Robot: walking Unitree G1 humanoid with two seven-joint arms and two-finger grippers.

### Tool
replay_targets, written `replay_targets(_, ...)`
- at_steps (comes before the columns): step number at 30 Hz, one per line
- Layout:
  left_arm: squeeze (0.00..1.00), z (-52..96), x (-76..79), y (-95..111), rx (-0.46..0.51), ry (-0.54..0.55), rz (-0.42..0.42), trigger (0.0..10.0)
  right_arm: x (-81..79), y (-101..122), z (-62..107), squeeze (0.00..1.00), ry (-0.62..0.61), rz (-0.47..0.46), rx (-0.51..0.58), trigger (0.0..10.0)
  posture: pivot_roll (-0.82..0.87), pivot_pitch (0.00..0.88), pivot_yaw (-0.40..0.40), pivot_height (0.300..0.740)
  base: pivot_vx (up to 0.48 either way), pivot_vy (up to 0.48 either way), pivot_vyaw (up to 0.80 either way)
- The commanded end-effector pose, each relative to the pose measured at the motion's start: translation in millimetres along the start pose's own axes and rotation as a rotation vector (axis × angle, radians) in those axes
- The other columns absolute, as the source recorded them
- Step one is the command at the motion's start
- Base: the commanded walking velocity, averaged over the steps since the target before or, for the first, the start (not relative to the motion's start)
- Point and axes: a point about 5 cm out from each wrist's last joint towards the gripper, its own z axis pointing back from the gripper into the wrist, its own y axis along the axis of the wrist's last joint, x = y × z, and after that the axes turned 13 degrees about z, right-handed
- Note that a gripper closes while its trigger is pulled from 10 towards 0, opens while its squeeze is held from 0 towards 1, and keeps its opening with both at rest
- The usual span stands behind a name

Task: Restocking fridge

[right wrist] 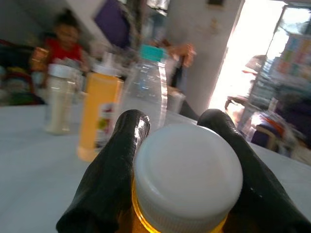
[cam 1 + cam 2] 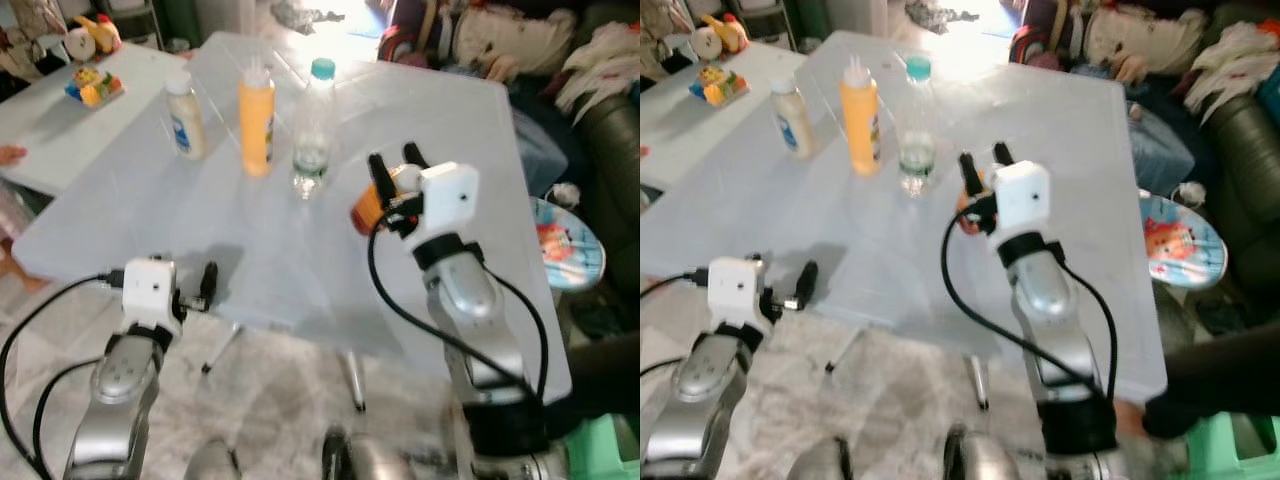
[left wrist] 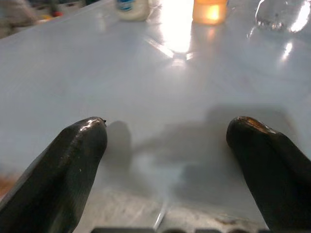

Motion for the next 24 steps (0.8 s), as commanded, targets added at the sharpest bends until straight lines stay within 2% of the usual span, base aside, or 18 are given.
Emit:
replay_targets(1,0.00,1.8,-0.3,-13,-0.057,0.009,0.000,10.0,-2.3,-3,0.4,0.00,0.023,-0.023,-0.016,10.0,0.05,0.065,-0.073,0.740,-0.368,0.000,0.00)
replay_targets(7,0.00,-0.8,1.4,-14,-0.053,0.007,0.002,10.0,-3.0,-1,-2.1,0.00,0.036,-0.065,-0.003,10.0,0.05,0.071,-0.073,0.740,-0.364,0.000,0.00)
replay_targets(14,0.00,-0.9,-0.5,-15,-0.048,0.015,-0.001,10.0,1.1,-12,6.8,0.00,-0.002,-0.139,-0.053,10.0,0.04,0.070,-0.070,0.740,-0.335,0.000,0.00)
replay_targets(18,0.00,-2.7,-1.2,-18,-0.054,0.011,-0.012,10.0,-4.2,-23,14.4,0.00,0.036,-0.168,-0.081,10.0,0.04,0.063,-0.067,0.740,-0.199,0.000,0.00)
replay_targets(24,0.00,-9.7,-11.6,-20,-0.047,0.056,-0.057,10.0,-16.4,-32,17.4,0.00,0.119,-0.166,-0.083,10.0,0.05,0.036,-0.060,0.740,0.000,0.000,0.72)
